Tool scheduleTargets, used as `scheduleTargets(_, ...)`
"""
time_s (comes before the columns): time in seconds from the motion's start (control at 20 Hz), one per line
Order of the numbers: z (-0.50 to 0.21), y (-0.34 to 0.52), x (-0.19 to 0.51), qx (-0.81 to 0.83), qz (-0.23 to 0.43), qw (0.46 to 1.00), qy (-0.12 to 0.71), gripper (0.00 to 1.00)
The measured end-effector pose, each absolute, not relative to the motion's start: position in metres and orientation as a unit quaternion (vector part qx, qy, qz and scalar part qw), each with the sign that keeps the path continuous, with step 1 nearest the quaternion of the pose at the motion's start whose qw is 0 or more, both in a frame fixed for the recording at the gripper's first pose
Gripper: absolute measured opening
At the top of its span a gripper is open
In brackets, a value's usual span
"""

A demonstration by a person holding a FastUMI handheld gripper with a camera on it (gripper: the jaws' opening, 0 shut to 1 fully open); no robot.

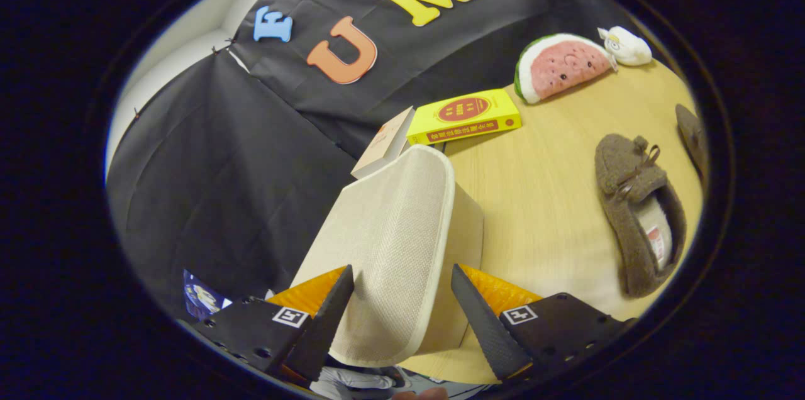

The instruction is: Open the storage box then place both shoes into the box .Put the left shoe in first, then the right shoe, with the right side of both shoes facing outward in a uniform manner.

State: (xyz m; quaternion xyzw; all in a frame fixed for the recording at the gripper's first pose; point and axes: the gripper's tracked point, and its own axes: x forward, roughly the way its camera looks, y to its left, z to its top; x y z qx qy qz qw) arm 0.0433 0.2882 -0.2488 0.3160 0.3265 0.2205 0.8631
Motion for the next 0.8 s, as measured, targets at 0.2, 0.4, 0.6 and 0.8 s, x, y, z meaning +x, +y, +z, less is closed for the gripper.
scheduleTargets(0.2,-0.253,0.298,0.049,0.371,0.224,0.827,0.358,0.95)
scheduleTargets(0.4,-0.238,0.289,0.051,0.397,0.226,0.817,0.351,0.87)
scheduleTargets(0.6,-0.223,0.276,0.055,0.418,0.226,0.809,0.345,0.51)
scheduleTargets(0.8,-0.212,0.264,0.052,0.423,0.221,0.810,0.341,0.08)
